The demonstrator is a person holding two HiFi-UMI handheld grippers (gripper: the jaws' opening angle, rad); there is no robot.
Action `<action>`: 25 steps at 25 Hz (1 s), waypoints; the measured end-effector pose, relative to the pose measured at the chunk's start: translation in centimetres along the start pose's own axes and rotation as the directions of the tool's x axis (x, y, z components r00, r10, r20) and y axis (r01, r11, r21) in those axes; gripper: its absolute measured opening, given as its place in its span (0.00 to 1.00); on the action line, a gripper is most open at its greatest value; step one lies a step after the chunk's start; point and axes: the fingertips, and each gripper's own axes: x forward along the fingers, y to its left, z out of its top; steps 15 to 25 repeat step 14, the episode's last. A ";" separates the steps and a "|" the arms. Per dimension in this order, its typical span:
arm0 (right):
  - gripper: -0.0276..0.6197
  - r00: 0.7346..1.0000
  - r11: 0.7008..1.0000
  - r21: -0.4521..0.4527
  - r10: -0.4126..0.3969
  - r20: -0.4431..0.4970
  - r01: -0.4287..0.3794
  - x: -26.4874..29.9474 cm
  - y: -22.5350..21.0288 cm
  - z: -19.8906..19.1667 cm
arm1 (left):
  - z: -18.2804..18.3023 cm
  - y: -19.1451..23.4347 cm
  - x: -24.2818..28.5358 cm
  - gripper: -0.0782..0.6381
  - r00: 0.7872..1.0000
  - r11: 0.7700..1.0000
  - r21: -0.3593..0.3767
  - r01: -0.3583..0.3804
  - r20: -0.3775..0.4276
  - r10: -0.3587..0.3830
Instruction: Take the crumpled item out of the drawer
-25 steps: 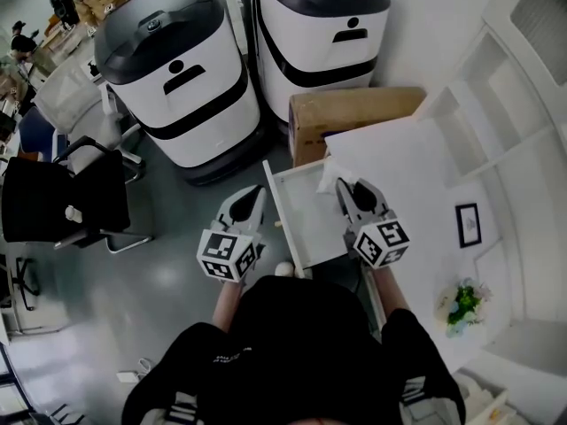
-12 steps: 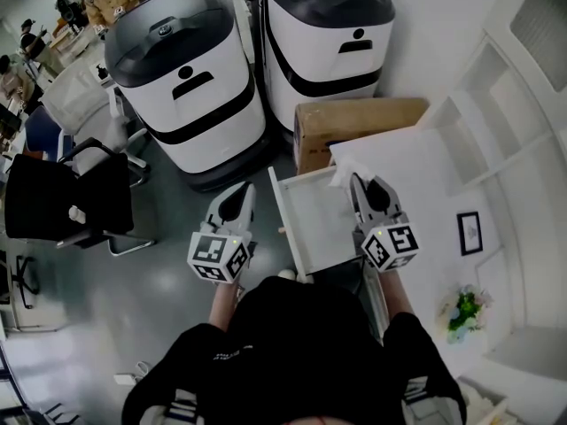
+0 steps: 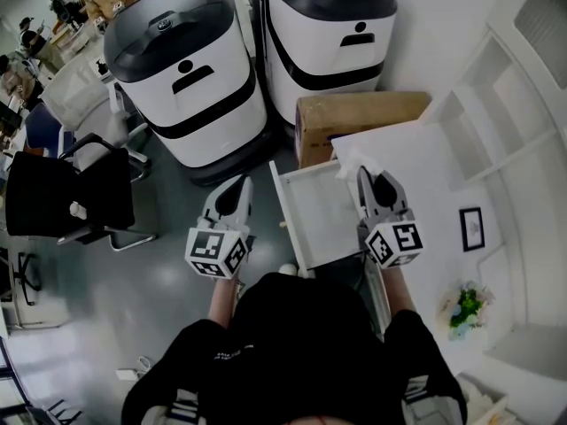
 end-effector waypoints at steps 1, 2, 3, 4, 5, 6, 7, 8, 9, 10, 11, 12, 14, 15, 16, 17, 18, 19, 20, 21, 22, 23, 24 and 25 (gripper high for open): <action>0.12 1.000 1.000 -0.001 -0.001 0.002 0.001 0.0 -0.1 0.1 | 0.2 0.0 0.0 0.11 1.000 1.000 0.003 -0.002 0.002 0.002; 0.12 1.000 1.000 -0.001 -0.002 0.003 0.002 0.0 -0.1 0.2 | 0.3 0.1 0.0 0.10 1.000 1.000 0.005 -0.004 0.005 0.004; 0.12 1.000 1.000 0.000 -0.003 0.004 0.003 0.0 -0.2 0.2 | 0.5 0.2 0.0 0.11 1.000 1.000 0.007 -0.006 0.008 0.006; 0.12 1.000 1.000 0.000 -0.003 0.004 0.003 0.0 -0.3 0.2 | 0.6 0.2 0.0 0.10 1.000 1.000 0.009 -0.007 0.010 0.007; 0.12 1.000 1.000 0.000 -0.004 0.005 0.004 0.0 -0.3 0.3 | 0.7 0.2 0.0 0.10 1.000 1.000 0.011 -0.009 0.011 0.009; 0.12 1.000 1.000 0.000 -0.004 0.006 0.004 -0.1 -0.3 0.3 | 0.7 0.3 0.0 0.10 1.000 1.000 0.012 -0.010 0.012 0.010; 0.12 1.000 1.000 -0.001 -0.006 0.006 0.006 -0.1 -0.4 0.3 | 0.8 0.3 0.0 0.10 1.000 1.000 0.013 -0.012 0.014 0.012; 0.12 1.000 1.000 -0.001 -0.007 0.006 0.007 -0.2 -0.4 0.3 | 0.8 0.3 -0.1 0.10 1.000 1.000 0.013 -0.014 0.015 0.014; 0.12 1.000 1.000 -0.001 -0.008 0.005 0.008 -0.2 -0.5 0.3 | 0.8 0.3 -0.1 0.10 1.000 1.000 0.013 -0.016 0.016 0.016; 0.12 1.000 1.000 -0.002 -0.009 0.005 0.009 -0.2 -0.6 0.3 | 0.8 0.3 -0.1 0.10 1.000 1.000 0.013 -0.017 0.016 0.017; 0.12 1.000 1.000 -0.002 -0.010 0.004 0.010 -0.2 -0.6 0.3 | 0.9 0.3 -0.1 0.11 1.000 1.000 0.013 -0.018 0.017 0.018; 0.12 1.000 1.000 -0.002 -0.011 0.005 0.011 -0.2 -0.7 0.3 | 0.9 0.3 0.0 0.11 1.000 1.000 0.014 -0.018 0.017 0.018; 0.12 1.000 1.000 -0.002 -0.012 0.006 0.012 -0.1 -0.8 0.4 | 1.1 0.3 0.1 0.10 1.000 1.000 0.016 -0.019 0.018 0.019; 0.12 1.000 1.000 -0.002 -0.012 0.006 0.012 -0.1 -0.8 0.4 | 1.1 0.3 0.1 0.10 1.000 1.000 0.016 -0.019 0.018 0.019; 0.12 1.000 1.000 -0.002 -0.012 0.006 0.012 -0.1 -0.8 0.4 | 1.1 0.3 0.1 0.10 1.000 1.000 0.016 -0.019 0.018 0.019; 0.12 1.000 1.000 -0.002 -0.012 0.006 0.012 -0.1 -0.8 0.4 | 1.1 0.3 0.1 0.10 1.000 1.000 0.016 -0.019 0.018 0.019; 0.12 1.000 1.000 -0.002 -0.012 0.006 0.012 -0.1 -0.8 0.4 | 1.1 0.3 0.1 0.10 1.000 1.000 0.016 -0.019 0.018 0.019; 0.12 1.000 1.000 -0.002 -0.012 0.006 0.012 -0.1 -0.8 0.4 | 1.1 0.3 0.1 0.10 1.000 1.000 0.016 -0.019 0.018 0.019; 0.12 1.000 1.000 -0.002 -0.012 0.006 0.012 -0.1 -0.8 0.4 | 1.1 0.3 0.1 0.10 1.000 1.000 0.016 -0.019 0.018 0.019; 0.12 1.000 1.000 -0.002 -0.012 0.006 0.012 -0.1 -0.8 0.4 | 1.1 0.3 0.1 0.10 1.000 1.000 0.016 -0.019 0.018 0.019; 0.12 1.000 1.000 -0.002 -0.012 0.006 0.012 -0.1 -0.8 0.4 | 1.1 0.3 0.1 0.10 1.000 1.000 0.016 -0.019 0.018 0.019; 0.12 1.000 1.000 -0.002 -0.012 0.006 0.012 -0.1 -0.8 0.4 | 1.1 0.3 0.1 0.10 1.000 1.000 0.016 -0.019 0.018 0.019; 0.12 1.000 1.000 -0.002 -0.012 0.006 0.012 -0.1 -0.8 0.4 | 1.1 0.3 0.1 0.10 1.000 1.000 0.016 -0.019 0.018 0.019; 0.12 1.000 1.000 -0.002 -0.012 0.006 0.012 -0.1 -0.8 0.4 | 1.1 0.3 0.1 0.10 1.000 1.000 0.016 -0.019 0.018 0.019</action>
